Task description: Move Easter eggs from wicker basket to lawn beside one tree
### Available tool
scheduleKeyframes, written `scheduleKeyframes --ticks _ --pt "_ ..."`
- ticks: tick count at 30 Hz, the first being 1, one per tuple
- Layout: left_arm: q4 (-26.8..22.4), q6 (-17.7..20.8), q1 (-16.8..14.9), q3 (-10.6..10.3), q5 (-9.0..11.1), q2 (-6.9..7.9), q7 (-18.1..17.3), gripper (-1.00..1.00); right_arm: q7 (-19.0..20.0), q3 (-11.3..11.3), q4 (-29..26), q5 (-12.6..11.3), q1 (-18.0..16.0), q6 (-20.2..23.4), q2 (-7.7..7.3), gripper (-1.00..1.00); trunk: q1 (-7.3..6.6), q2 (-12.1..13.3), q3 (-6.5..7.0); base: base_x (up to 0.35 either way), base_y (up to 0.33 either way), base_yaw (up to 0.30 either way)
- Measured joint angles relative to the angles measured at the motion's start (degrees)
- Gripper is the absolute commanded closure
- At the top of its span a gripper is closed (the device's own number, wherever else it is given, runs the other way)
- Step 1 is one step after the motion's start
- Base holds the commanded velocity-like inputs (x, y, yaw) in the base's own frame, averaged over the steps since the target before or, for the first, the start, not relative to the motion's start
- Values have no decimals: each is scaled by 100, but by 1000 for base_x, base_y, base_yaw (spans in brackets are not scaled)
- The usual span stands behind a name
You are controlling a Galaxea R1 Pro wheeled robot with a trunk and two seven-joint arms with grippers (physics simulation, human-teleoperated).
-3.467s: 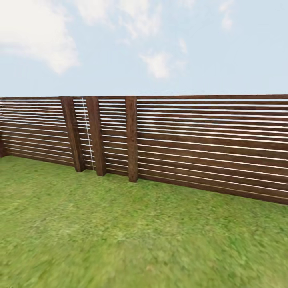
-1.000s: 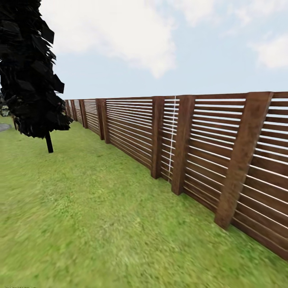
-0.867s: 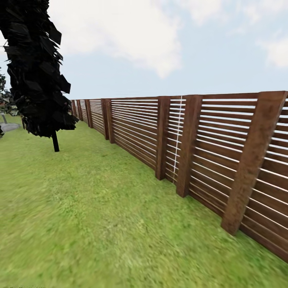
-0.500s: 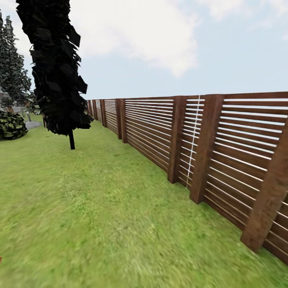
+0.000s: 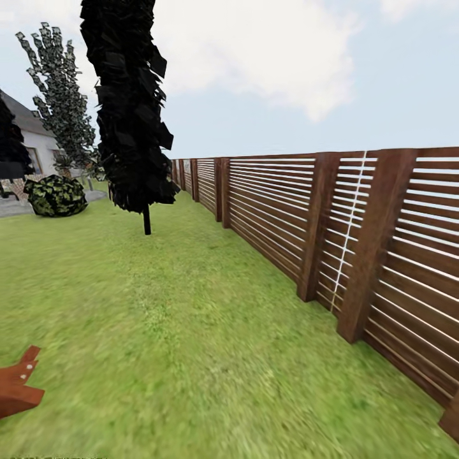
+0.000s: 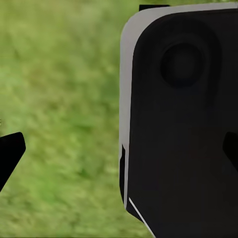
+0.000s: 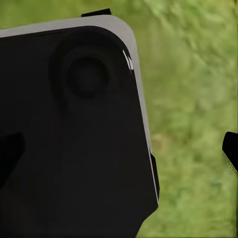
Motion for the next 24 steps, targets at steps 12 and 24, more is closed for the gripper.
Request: scheduleKeyframes --ticks 12,24 --pt "-2 0 0 0 0 0 0 -100 -1 0 -5 0 0 0 7 -100 1 -1 0 190 27 289" --pt "2 0 0 0 0 0 0 -100 -1 0 -2 0 0 0 8 -100 1 -1 0 190 0 289"
